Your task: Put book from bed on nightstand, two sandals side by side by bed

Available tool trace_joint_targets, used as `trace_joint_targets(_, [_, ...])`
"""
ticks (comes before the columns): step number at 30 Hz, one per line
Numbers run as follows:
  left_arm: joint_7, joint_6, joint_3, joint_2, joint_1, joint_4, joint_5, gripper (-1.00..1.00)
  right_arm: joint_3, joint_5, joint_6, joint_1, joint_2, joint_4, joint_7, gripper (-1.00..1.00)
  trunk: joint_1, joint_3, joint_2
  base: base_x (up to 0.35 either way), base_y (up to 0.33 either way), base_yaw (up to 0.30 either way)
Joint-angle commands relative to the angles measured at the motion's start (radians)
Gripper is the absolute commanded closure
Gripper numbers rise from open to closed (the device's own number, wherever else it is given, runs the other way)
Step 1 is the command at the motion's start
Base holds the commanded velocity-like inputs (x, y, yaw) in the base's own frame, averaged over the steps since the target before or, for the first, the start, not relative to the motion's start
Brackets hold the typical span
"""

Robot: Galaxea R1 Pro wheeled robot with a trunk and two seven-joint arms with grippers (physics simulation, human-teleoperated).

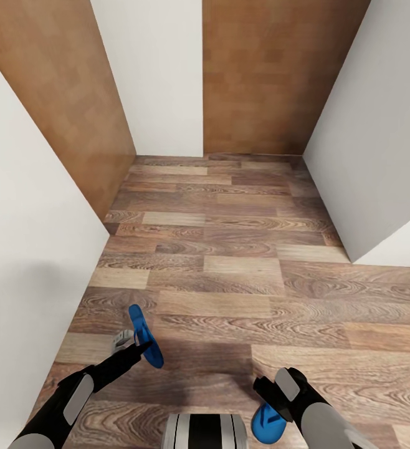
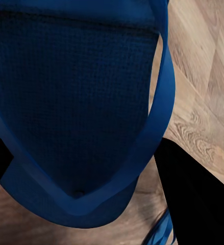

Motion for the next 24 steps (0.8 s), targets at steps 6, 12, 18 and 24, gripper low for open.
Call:
trace_joint_targets(6, [-0.004,0.009,0.001,0.0,0.0,0.0,0.007,1.0,0.001,-0.011,0.003,0.0,0.0,-0.003,-0.008,-1.0,0.0,-0.001,0.0,0.005,0.004,0.0])
trace_joint_targets(12, [-0.004,0.009,0.001,0.0,0.0,0.0,0.007,1.0,0.001,-0.011,0.003,0.0,0.0,-0.003,-0.008,-1.0,0.0,-0.005,0.0,0.0,0.0,0.0])
trace_joint_targets(18, [-0.004,0.009,0.001,0.0,0.0,0.0,0.007,1.0,0.001,-0.011,0.003,0.0,0.0,-0.003,-0.008,-1.0,0.001,-0.012,-0.001,0.0,0.0,0.0])
trace_joint_targets(24, [-0.004,0.009,0.001,0.0,0.0,0.0,0.007,1.0,0.001,-0.011,0.003,0.0,0.0,-0.003,-0.008,-1.0,0.001,-0.012,-0.001,0.0,0.0,0.0])
